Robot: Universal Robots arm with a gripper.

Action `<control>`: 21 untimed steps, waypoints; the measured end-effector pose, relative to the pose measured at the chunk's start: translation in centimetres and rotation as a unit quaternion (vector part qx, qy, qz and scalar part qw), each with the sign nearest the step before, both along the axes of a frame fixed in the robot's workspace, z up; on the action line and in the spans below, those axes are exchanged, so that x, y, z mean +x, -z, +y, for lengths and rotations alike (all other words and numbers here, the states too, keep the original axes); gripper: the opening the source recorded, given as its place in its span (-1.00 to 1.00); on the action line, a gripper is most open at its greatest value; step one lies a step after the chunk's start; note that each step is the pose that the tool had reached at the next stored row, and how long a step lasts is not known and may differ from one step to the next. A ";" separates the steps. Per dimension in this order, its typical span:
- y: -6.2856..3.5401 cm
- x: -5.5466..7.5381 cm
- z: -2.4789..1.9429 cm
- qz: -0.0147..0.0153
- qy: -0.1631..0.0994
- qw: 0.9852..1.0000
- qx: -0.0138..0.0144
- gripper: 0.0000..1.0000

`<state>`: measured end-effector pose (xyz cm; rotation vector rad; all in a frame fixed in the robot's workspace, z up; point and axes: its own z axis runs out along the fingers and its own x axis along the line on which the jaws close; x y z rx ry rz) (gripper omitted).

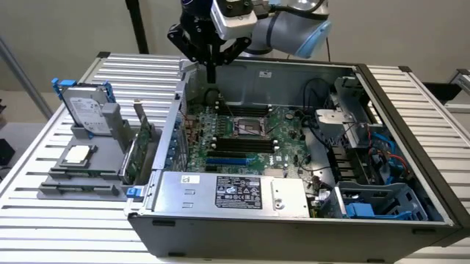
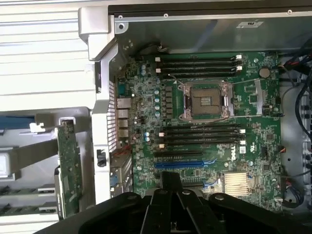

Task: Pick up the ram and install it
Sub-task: 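Reach for the ram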

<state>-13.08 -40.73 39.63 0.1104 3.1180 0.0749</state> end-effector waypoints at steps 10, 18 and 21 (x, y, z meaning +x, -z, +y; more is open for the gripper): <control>0.01 -3.6 -2.00 0.000 0.000 1.000 0.000 -1.00; 0.05 -6.7 -3.54 0.000 0.000 1.000 0.000 -1.00; 0.12 -8.0 -3.92 0.000 0.000 1.000 0.000 -1.00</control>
